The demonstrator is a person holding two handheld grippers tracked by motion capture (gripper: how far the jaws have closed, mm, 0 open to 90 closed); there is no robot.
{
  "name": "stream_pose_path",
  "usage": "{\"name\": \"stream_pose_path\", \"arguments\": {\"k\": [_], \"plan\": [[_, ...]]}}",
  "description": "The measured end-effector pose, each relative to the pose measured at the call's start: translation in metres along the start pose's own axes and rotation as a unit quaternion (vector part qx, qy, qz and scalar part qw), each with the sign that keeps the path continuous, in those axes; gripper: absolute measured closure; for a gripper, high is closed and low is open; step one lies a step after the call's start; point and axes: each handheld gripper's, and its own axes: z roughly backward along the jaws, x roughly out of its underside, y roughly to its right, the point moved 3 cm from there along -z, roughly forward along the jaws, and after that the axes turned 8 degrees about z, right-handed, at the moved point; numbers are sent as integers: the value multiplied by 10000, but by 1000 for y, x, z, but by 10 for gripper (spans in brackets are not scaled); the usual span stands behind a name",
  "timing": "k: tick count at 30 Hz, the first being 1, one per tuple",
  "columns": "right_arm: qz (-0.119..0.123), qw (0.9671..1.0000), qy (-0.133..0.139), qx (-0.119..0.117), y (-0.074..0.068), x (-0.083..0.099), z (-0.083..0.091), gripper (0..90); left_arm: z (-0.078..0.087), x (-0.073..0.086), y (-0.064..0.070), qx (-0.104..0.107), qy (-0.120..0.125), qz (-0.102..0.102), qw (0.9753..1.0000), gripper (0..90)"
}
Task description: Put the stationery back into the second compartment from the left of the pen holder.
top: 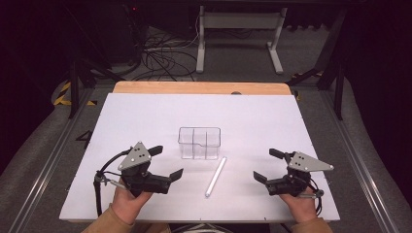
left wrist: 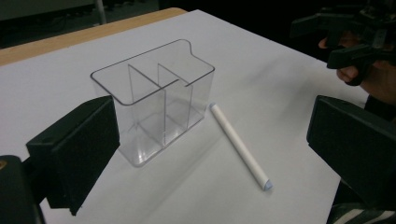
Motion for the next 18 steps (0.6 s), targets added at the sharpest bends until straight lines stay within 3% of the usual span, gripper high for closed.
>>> {"name": "stream_pose_path", "arguments": {"k": [4,9,13,18], "plan": [[14,10000,42,14,1,0,2,29,-8,-6,7,138,17,-90,9999,33],[28,10000,68,7,1,0,3,30,-15,-9,13,147,6,-212,9997,34],[44,9999,89,-15,1,-1,3,33,-19,-10,17,77,-50,-184,9998,43],[54,9999,118,-87,1,-2,1,33,-22,-12,22,120,-177,-9,9998,65]]}}
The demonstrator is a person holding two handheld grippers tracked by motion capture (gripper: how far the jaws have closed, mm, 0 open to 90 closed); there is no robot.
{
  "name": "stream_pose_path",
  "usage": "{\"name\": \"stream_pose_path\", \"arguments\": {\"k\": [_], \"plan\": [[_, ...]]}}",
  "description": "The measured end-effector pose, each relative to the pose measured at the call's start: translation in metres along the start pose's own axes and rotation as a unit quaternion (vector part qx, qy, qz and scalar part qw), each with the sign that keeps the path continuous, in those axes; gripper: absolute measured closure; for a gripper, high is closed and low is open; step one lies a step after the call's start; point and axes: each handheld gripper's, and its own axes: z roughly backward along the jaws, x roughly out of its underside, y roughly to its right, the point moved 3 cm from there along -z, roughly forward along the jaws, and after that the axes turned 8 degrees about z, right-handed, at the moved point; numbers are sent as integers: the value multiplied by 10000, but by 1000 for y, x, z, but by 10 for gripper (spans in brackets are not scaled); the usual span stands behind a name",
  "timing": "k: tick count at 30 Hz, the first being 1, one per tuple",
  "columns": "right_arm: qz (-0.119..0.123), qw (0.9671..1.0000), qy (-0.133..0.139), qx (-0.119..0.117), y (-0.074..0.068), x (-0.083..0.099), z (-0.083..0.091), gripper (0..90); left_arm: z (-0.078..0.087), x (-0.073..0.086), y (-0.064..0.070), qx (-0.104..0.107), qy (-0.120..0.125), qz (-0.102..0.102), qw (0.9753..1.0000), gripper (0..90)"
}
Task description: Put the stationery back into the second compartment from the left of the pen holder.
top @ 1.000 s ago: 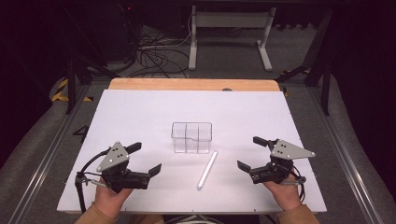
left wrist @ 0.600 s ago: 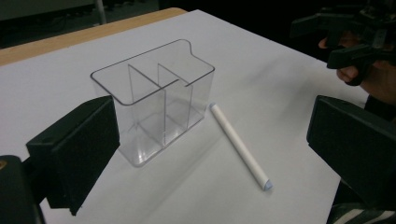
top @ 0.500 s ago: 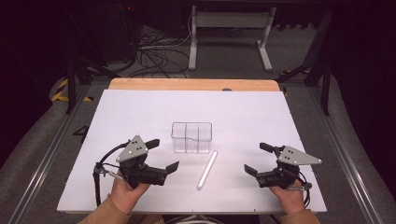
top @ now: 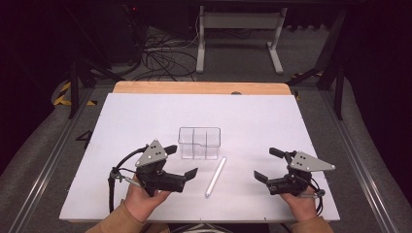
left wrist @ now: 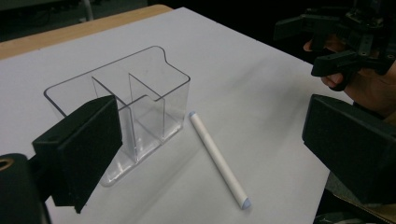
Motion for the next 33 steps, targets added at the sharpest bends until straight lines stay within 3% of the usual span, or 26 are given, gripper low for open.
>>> {"name": "stream_pose_path", "arguments": {"k": [3,9,11,17,26,30,31,33], "plan": [[-15,10000,0,-29,0,0,-1,34,-4,-5,5,-95,-199,30,9998,93],[-2,10000,16,-81,0,-1,0,39,-17,-6,14,-77,-565,-1,9984,118],[-13,9999,30,-96,0,-2,1,40,-27,-6,16,-71,-815,12,9966,125],[1,9999,41,-118,0,-3,2,43,-42,-6,19,-64,-1116,104,9937,129],[-8,9999,76,-114,1,-3,6,43,-68,0,24,-78,-1426,54,9897,158],[-8,9999,74,-140,1,-3,7,43,-78,1,24,-123,-1620,65,9867,167],[-5,9999,79,-145,1,-3,7,43,-82,2,23,-134,-1724,95,9849,171],[-12,9999,79,-144,1,-3,7,43,-84,3,23,-134,-1763,161,9841,178]]}}
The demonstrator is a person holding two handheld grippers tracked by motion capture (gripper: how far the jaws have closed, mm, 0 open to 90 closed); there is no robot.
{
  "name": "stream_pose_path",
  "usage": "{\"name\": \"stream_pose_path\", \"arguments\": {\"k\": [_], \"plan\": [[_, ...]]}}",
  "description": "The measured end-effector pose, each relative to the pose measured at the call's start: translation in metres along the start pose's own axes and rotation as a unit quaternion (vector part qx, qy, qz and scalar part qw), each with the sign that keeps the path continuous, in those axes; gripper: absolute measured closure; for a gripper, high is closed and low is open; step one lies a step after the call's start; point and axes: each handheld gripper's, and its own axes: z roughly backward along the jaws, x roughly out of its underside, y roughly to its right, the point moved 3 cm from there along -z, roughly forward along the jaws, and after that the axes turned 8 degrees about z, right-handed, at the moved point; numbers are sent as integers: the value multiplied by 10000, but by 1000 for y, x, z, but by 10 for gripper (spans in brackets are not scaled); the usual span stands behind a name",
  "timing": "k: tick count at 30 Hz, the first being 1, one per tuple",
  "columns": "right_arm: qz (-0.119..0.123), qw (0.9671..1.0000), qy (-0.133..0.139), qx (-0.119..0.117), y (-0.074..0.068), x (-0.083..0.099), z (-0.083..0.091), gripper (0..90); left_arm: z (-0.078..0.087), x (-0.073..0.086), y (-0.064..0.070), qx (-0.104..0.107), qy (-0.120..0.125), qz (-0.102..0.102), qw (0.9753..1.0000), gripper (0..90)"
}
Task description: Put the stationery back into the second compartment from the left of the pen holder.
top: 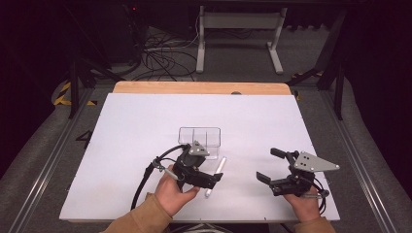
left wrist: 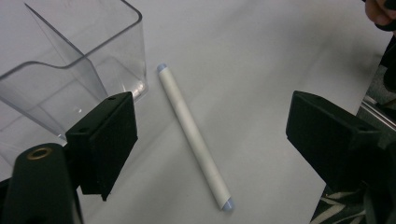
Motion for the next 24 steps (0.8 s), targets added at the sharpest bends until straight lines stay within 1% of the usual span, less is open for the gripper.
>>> {"name": "stream_pose_path", "arguments": {"k": [1,2,3,5,6,12,13,15,17,18,19,20,22,24], "plan": [[0,10000,4,-3,0,0,0,43,-2,-1,0,0,-54,11,10000,185],[0,10000,5,-7,0,0,1,43,-5,-1,0,5,-136,85,9999,200],[0,10000,4,-10,0,0,1,43,-5,-1,0,5,-136,85,9999,202],[1,10000,6,-15,0,0,1,43,-8,-2,0,-14,-225,96,9997,204],[-4,10000,8,-27,0,0,1,43,-12,-2,1,-3,-301,141,9994,209],[5,10000,13,-52,-1,0,2,43,-20,-4,3,-54,-424,126,9990,221],[5,10000,17,-50,-1,0,2,43,-24,-3,3,-86,-472,83,9988,223],[9,10000,21,-50,-1,0,2,43,-26,-3,3,-92,-464,59,9989,231],[10,10000,25,-57,-1,0,2,43,-31,-3,3,-192,-477,-2,9987,234],[4,10000,24,-64,-2,0,2,43,-35,-2,3,-247,-532,-13,9983,244],[8,10000,27,-71,-2,0,2,43,-35,-2,3,-247,-532,-13,9983,248],[7,10000,31,-76,-2,0,2,43,-39,-2,2,-285,-563,12,9980,254],[18,10000,40,-79,-2,0,3,43,-42,-3,1,-319,-610,61,9976,268],[21,10000,37,-80,-2,1,3,43,-44,-3,1,-318,-615,92,9976,289]]}}
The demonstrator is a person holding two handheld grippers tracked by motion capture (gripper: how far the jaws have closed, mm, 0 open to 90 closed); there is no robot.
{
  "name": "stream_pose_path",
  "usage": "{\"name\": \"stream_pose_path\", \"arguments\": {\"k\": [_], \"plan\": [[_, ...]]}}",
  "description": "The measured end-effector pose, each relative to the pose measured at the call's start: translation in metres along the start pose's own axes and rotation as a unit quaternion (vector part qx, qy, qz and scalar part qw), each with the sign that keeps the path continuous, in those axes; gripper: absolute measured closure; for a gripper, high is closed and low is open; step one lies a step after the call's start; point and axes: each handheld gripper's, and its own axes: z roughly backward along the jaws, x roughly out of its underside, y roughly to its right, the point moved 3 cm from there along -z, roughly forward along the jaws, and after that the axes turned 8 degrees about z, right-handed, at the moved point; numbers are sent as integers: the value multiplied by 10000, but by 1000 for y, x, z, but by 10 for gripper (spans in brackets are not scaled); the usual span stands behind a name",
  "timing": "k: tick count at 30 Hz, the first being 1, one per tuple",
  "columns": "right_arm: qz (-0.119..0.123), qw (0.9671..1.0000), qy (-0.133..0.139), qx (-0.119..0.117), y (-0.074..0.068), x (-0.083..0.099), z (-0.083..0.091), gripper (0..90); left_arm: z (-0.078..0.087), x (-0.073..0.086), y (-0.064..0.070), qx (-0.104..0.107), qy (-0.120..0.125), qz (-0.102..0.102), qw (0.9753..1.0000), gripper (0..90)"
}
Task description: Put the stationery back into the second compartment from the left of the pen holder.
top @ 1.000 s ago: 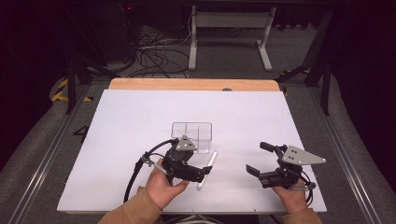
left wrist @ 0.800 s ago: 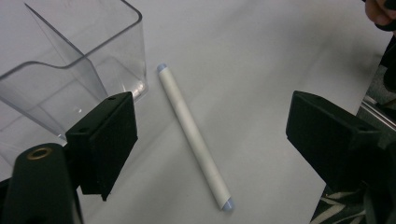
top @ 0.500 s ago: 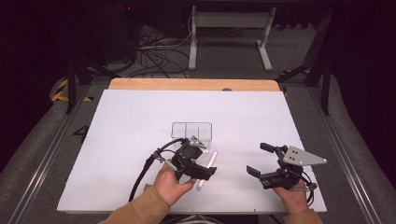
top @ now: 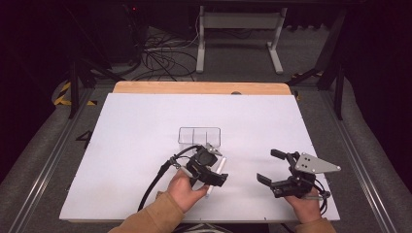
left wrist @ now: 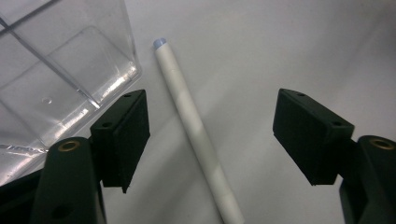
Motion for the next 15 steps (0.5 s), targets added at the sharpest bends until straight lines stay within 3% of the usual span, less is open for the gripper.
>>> {"name": "stream_pose_path", "arguments": {"k": [6,15], "plan": [[13,10000,2,-17,0,0,-1,43,-10,-4,-2,-212,-223,174,9994,344],[9,10000,5,-31,0,1,-1,43,-16,-7,1,-402,-395,130,9983,379]]}}
